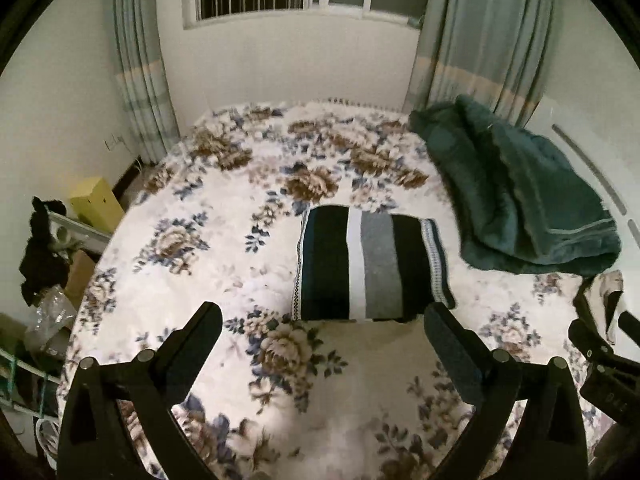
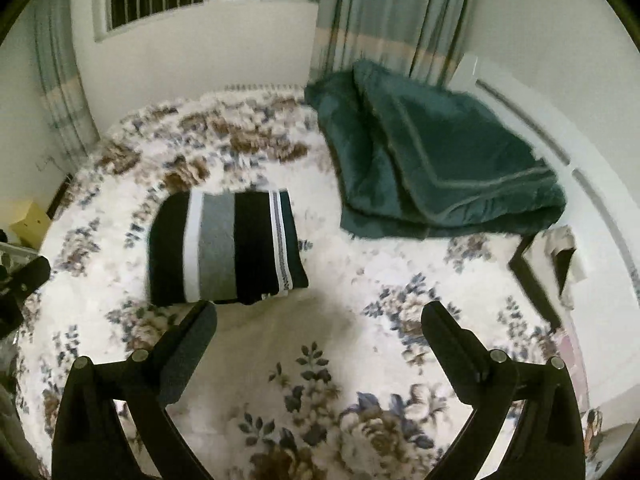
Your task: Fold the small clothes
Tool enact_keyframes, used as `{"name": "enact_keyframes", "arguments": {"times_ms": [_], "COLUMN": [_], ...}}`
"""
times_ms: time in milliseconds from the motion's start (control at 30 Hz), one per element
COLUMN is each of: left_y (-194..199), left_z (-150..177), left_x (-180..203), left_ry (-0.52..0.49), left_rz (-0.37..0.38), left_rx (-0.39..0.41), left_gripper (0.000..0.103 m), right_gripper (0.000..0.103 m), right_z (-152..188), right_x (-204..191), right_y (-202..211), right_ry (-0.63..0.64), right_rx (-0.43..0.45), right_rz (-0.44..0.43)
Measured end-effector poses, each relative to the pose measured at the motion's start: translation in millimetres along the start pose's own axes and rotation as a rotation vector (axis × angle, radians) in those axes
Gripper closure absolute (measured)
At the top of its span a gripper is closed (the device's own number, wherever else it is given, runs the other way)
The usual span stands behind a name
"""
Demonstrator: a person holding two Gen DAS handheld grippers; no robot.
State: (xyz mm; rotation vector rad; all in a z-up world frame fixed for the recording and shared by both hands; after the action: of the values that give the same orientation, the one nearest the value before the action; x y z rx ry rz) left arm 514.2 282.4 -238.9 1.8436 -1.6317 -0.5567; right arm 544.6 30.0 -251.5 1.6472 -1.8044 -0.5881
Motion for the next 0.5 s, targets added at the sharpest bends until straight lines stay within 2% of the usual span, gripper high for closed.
{"name": "enact_keyframes", "arguments": {"times_ms": [200,500], "left_y": [95.5,203.3], "left_z": [-3.9,-2.2], "left_x": [6.6,16.8], "left_ry": [-0.014,-0.014], "left_rz": [-0.002,0.004], "left_rx": [0.062,0.137], "left_gripper": [0.0,0.0], "right_gripper": [0.0,0.0], "right_z": [-11.2,-6.6], "right_x": [16.3,36.1], "right_y": [123.8,264.8], "right_ry": [-0.015,-0.018], "right_rx": [0.093,0.189], "right_rz": [-0.024,-0.062]}}
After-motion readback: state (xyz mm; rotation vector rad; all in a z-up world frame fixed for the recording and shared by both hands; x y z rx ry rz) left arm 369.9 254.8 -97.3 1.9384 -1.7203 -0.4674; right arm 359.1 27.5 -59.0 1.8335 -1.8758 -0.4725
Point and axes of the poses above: each gripper's, at about its wrist camera, not at the fingertips, and y roughly against the way its jaws point, x to its right, z to its underside, the point moved 2 cm from there along -y, roughly the way its jaws point, and after that the axes turned 7 degrees about x, right-handed, at the moved point
